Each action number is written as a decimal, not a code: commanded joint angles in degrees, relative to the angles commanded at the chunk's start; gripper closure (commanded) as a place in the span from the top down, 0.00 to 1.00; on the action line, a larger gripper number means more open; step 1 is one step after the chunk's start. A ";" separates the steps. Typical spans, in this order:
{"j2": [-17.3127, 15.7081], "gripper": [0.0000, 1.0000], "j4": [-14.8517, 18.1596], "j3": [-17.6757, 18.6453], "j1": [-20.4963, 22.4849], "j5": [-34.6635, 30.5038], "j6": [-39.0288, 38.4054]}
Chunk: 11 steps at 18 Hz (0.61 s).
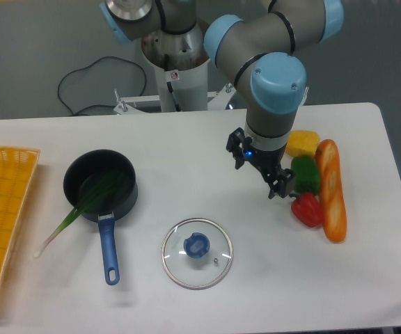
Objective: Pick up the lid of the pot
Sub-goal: 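Move the open gripper from the peppers toward the glass lid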
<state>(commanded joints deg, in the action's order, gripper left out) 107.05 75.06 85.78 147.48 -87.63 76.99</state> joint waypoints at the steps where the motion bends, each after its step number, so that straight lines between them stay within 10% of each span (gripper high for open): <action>1: 0.00 1.00 0.00 0.00 -0.09 0.00 0.00; 11: 1.84 1.00 -4.21 0.88 -2.72 2.11 -10.72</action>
<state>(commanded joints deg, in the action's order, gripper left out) 108.89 70.85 86.66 144.76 -85.52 66.28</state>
